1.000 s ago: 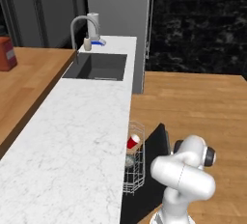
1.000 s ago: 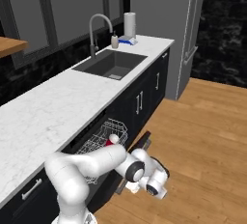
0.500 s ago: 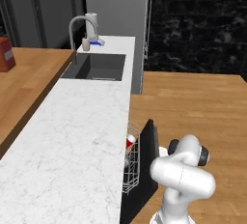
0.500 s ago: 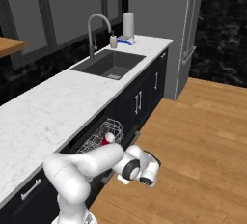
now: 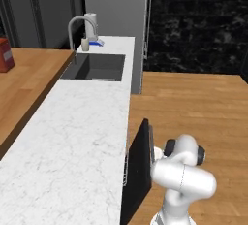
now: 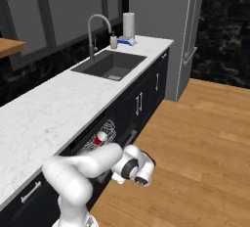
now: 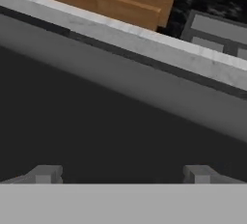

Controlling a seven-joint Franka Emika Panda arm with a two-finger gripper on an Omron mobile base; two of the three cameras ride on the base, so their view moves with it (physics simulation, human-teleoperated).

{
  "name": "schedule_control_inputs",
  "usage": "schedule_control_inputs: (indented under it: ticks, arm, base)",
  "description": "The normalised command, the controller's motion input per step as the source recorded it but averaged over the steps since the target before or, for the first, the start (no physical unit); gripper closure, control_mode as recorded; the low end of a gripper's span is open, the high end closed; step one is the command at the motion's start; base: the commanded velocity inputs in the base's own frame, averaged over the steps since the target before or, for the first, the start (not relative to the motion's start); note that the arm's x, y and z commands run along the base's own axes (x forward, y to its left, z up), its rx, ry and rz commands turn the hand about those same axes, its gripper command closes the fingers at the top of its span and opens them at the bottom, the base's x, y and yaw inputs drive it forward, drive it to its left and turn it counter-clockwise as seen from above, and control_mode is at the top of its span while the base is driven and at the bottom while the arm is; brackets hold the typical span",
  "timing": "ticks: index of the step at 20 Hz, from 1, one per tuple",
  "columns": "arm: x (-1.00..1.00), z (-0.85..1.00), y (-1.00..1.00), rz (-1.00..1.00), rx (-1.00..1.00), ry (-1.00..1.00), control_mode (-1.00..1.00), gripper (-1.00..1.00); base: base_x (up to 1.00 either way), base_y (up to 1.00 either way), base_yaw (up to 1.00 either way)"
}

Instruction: Pick up the cup and bowl from the counter, place them in the dishwasher, and close the dishwasher door.

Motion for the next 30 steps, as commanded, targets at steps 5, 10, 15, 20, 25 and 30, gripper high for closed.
schedule_control_inputs:
  ticks: [5, 10, 15, 20, 25, 30]
  arm:
    - [0.66, -0.3, 1.0, 0.03, 0.0, 0.0, -1.0, -1.0]
    - [0.75, -0.25, 1.0, 0.05, 0.0, 0.01, -1.0, -1.0]
    - [0.76, -0.49, 1.0, 0.02, 0.0, 0.01, -1.0, -1.0]
    - [0.75, -0.52, 1.0, 0.0, -0.05, 0.02, -1.0, -1.0]
    - [0.52, -0.38, 1.0, -0.03, -0.09, 0.03, -1.0, -1.0]
    - [0.24, -0.22, 1.0, -0.14, -0.11, 0.01, -1.0, -1.0]
  base:
    - [0.0, 0.0, 0.0]
    - [0.0, 0.0, 0.0]
    - [0.0, 0.0, 0.0]
    - [0.0, 0.0, 0.0]
    - [0.0, 0.0, 0.0]
    - [0.0, 0.0, 0.0]
